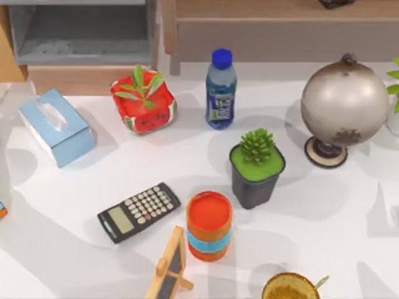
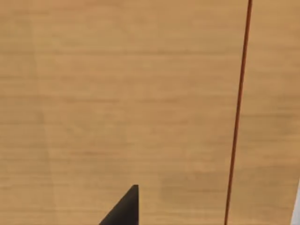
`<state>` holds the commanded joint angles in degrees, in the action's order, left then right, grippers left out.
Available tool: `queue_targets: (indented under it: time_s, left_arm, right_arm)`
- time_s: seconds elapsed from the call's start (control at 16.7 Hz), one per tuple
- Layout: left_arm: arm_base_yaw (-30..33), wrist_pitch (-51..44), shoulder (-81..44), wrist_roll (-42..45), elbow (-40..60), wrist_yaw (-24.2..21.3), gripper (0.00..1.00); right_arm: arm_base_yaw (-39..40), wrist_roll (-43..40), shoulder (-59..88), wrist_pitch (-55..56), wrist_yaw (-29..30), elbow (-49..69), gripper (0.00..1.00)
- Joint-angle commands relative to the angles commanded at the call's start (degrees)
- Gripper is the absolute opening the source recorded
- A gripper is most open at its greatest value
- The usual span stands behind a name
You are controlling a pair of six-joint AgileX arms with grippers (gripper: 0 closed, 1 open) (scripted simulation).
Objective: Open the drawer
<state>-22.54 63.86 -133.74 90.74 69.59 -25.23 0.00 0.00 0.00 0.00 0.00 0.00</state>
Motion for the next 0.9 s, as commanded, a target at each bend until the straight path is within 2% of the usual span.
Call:
queue_targets:
  time_s: [0.48, 0.9]
  left_arm:
    - [0.0, 0.0, 0.0, 0.0, 0.0, 0.0, 0.02]
    - [0.0, 0.0, 0.0, 0.0, 0.0, 0.0, 0.0]
  right_arm:
    - [0.0, 0.0, 0.0, 0.0, 0.0, 0.0, 1.0]
    - [0.0, 0.0, 0.0, 0.0, 0.0, 0.0, 1.0]
